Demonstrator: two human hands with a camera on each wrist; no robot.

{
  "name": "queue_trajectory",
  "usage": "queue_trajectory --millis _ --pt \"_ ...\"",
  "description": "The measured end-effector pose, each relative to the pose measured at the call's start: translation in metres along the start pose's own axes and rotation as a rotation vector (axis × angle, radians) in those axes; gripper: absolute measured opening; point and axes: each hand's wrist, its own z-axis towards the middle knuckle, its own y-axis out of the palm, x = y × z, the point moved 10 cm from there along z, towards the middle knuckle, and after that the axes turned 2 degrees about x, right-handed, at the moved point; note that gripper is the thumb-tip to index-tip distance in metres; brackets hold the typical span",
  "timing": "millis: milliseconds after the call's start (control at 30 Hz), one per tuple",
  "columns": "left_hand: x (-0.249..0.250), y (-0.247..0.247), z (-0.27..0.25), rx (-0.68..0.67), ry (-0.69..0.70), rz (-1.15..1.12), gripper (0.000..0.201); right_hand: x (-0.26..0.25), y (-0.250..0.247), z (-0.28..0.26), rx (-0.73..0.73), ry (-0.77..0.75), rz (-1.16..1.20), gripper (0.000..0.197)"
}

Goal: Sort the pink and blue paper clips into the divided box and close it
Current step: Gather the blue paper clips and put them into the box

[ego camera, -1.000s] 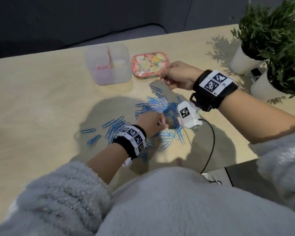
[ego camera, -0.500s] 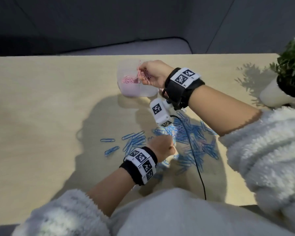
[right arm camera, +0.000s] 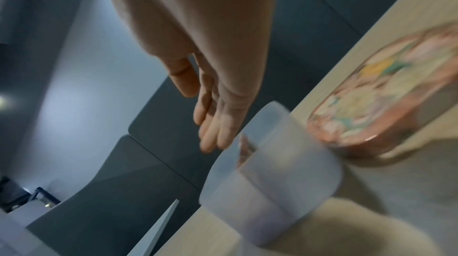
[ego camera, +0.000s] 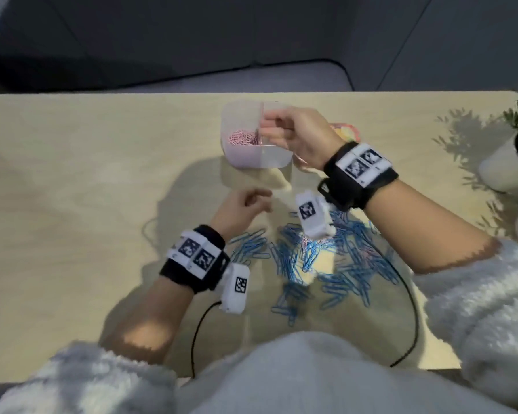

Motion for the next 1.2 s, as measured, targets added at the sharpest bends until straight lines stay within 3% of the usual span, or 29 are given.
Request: queue_trajectory --millis 200,300,433,600,767,867,967,1033,1133,1200 --pt "0.044 -0.056 0.047 0.142 0.023 0.05 0.013 0.049 -0.091 -0.065 0.08 0.01 -0.196 0.019" --pt "0.056 -0.076 0.077 0.191 0.006 0.155 0.024 0.085 -0.143 -0.09 0.16 0.044 -0.265 0.025" --pt "0.062 -0.091 0.109 0.287 -0.038 0.36 0.023 0.118 -0.193 -0.123 0.282 0.112 -0.3 0.029" --pt "0.076 -0.084 0.126 0.257 -0.083 0.644 0.026 0.137 -0.218 -0.151 0.326 0.127 -0.437 0.028" --pt "0.07 -0.075 0.131 0.203 -0.11 0.697 0.031 0.14 -0.232 -0.165 0.423 0.12 -0.589 0.03" --pt "0.088 -0.068 0.116 0.281 0.051 0.731 0.032 0.131 -0.241 -0.174 0.513 0.093 -0.774 0.022" --pt "0.116 -0.038 0.072 0.355 0.42 0.649 0.026 0.136 -0.245 -0.173 0.509 0.094 -0.85 0.026" --pt "0.113 0.008 0.041 0.211 0.575 0.625 0.021 0.136 -0.235 -0.169 0.46 0.047 -0.88 0.032" --pt "0.081 0.094 0.003 -0.179 0.613 0.705 0.019 0.135 -0.213 -0.159 0.373 0.001 -0.957 0.029" --pt "0.06 0.135 -0.018 -0.328 0.616 0.768 0.017 0.142 -0.208 -0.156 0.37 0.057 -1.028 0.016"
